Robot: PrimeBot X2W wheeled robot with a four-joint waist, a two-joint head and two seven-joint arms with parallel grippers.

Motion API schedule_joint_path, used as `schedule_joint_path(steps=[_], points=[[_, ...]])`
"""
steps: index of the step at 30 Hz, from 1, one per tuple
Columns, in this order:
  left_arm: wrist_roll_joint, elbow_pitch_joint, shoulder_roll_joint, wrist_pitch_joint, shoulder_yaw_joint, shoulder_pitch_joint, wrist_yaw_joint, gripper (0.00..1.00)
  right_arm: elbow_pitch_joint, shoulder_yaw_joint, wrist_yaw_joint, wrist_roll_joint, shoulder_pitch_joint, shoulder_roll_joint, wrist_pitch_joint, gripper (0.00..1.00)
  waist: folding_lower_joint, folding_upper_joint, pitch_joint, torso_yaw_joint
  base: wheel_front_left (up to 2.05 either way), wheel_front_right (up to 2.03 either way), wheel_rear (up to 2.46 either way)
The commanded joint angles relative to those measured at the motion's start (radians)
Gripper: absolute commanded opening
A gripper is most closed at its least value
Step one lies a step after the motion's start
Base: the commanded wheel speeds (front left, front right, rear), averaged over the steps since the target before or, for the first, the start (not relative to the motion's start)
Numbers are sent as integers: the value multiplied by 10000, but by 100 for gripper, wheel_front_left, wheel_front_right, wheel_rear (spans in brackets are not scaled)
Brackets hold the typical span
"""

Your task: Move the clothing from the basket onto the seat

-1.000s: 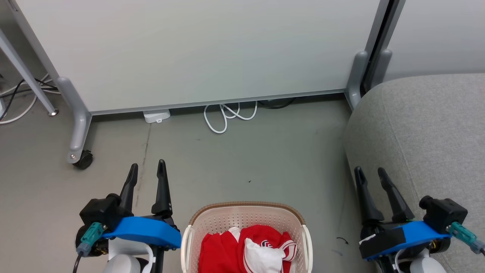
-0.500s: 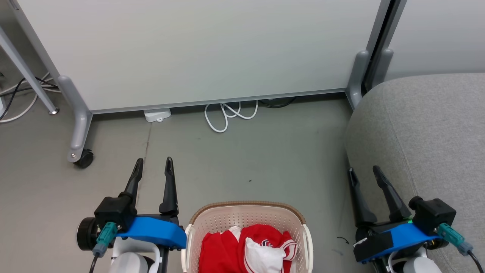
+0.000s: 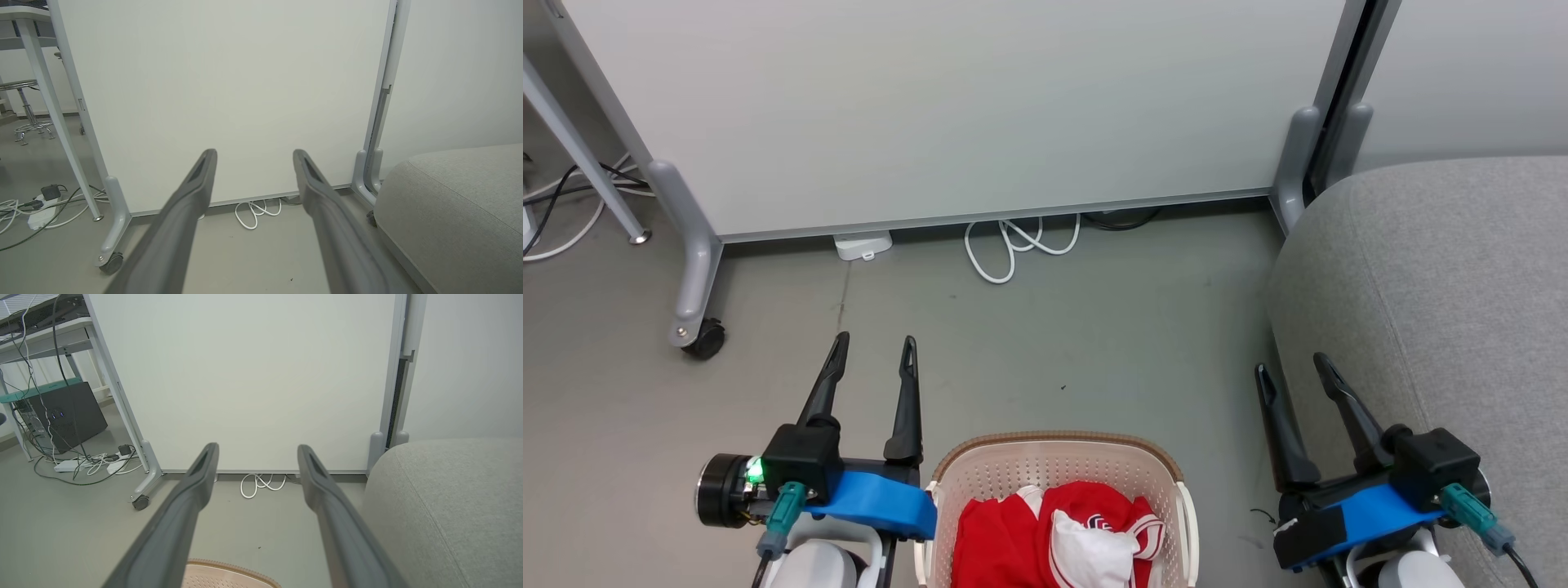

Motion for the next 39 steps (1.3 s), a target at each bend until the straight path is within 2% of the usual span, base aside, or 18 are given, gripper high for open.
schedule_joint_path(steps=[1, 15, 33, 39], points=[[225, -6, 67, -83, -47, -174, 46, 100, -2, 25, 22, -197, -138, -58, -80, 100, 0, 0, 11, 8, 0, 0, 0], [1171, 49, 49, -314, -234, -220, 116, 100, 72, 163, 24, -1169, -178, -62, -318, 100, 0, 0, 104, 62, 0, 0, 0], [1160, 97, 17, -308, -161, -214, 33, 100, 162, 164, 16, -1022, -199, -60, -309, 100, 0, 0, 163, -38, 0, 0, 0], [1352, 522, 171, -300, -549, -567, -363, 100, 110, 205, 16, -1044, -309, -59, -307, 100, 0, 0, 364, -81, 0, 0, 0]])
